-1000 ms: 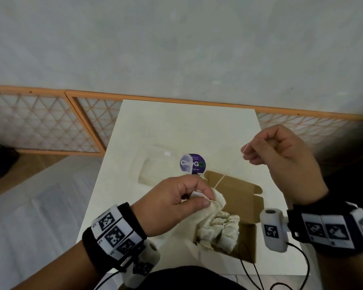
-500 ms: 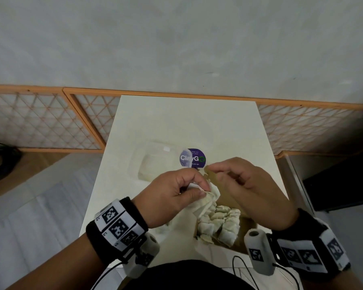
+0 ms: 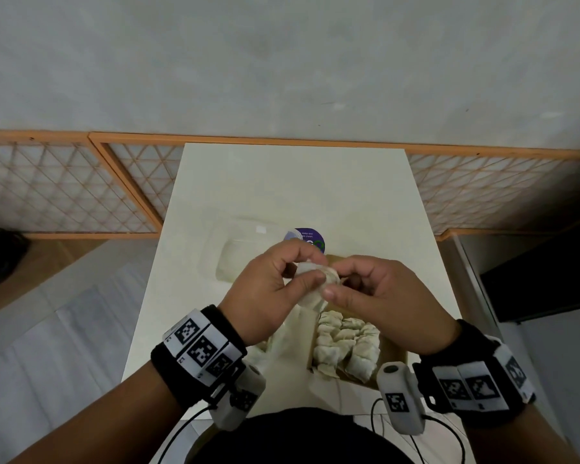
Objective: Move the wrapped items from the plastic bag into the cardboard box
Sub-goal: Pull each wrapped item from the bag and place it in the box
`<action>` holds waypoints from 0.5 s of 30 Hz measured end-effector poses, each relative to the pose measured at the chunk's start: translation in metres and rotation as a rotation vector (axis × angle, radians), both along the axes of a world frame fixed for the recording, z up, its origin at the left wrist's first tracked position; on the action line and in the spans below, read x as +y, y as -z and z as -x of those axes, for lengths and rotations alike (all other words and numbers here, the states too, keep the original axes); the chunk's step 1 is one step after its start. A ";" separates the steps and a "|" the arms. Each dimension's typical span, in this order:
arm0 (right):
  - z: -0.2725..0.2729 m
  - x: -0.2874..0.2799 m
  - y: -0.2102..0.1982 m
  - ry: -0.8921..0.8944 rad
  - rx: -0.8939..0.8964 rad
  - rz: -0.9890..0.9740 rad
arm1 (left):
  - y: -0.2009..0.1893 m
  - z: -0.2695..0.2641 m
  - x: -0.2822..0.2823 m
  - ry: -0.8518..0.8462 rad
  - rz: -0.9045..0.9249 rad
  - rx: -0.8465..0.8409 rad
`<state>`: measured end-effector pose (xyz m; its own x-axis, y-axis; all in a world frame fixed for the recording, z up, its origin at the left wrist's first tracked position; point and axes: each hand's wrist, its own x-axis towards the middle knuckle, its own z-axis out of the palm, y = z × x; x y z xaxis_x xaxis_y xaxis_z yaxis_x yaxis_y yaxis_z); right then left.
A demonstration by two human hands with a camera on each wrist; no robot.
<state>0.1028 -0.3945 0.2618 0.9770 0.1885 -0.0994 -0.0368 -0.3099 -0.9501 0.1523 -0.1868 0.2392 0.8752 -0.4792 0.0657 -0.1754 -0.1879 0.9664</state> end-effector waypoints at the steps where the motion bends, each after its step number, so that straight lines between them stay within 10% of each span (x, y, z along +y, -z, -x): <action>1: 0.000 -0.001 0.001 0.006 0.004 -0.009 | 0.000 -0.001 -0.002 -0.003 0.007 -0.007; 11: 0.020 -0.030 0.012 0.047 -0.011 0.164 | 0.014 0.000 -0.030 0.116 0.116 0.150; 15: 0.043 -0.059 0.039 0.036 0.017 0.445 | 0.040 -0.001 -0.020 0.135 -0.110 0.151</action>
